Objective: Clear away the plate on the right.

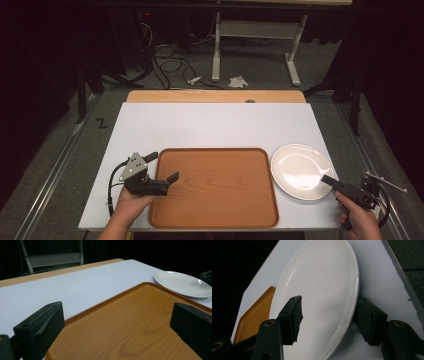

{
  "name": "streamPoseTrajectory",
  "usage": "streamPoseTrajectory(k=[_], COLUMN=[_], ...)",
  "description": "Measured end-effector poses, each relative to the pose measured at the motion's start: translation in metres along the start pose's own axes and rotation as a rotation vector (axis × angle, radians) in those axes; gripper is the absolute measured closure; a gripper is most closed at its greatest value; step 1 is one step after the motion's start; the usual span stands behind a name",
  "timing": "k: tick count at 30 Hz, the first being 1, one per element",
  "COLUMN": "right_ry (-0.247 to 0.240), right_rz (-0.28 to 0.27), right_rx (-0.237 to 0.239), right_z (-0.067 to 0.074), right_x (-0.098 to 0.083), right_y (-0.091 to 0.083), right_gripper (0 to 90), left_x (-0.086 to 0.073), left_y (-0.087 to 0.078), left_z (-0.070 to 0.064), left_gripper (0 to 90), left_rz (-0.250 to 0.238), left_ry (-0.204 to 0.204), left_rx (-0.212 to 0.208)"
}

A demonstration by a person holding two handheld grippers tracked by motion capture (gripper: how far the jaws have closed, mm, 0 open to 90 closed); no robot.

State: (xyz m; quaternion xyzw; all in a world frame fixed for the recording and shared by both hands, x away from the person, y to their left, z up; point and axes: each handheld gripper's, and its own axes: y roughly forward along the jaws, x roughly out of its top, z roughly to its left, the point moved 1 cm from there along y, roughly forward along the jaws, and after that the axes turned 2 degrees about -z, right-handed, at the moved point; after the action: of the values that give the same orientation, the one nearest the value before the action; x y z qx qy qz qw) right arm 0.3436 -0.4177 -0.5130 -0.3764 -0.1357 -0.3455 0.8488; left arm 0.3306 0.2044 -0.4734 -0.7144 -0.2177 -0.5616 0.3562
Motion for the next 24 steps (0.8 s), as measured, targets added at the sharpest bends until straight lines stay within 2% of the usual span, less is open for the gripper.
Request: streamPoseTrajectory(k=[2,7,10,19,24], right_ry=[-0.013,0.024,0.009,0.01,0.011], right_rz=[-0.003,0.007,0.016,0.027,0.04], right_rx=[-0.005,-0.003,-0.006,-0.008,-0.028], right_z=[-0.0006,-0.0021,-0.0017,-0.0008,-0.0014], right_x=[-0.0005,0.0017,0.0029,0.0044,0.0064], right_y=[-0.0001,0.0005,0.0012,0.0019,0.0024], right_gripper=[48.7,49.4,48.9,49.5,55.7], left_x=[0.0002,0.0002,-0.0004,0.0004,0.0002], left_y=[-0.0002,0.0004,0.0031,0.0002,0.0004], left_z=[-0.0006,-0.0009,-0.0017,-0.0024,-0.0012], left_gripper=[0.2,0.2,0.2,0.2,0.2], left_rz=[-0.001,0.002,0.009,0.0,0.002], left_ry=[0.003,0.002,0.012,0.011,0.011], left_rx=[-0.003,-0.003,-0.007,-0.001,0.001])
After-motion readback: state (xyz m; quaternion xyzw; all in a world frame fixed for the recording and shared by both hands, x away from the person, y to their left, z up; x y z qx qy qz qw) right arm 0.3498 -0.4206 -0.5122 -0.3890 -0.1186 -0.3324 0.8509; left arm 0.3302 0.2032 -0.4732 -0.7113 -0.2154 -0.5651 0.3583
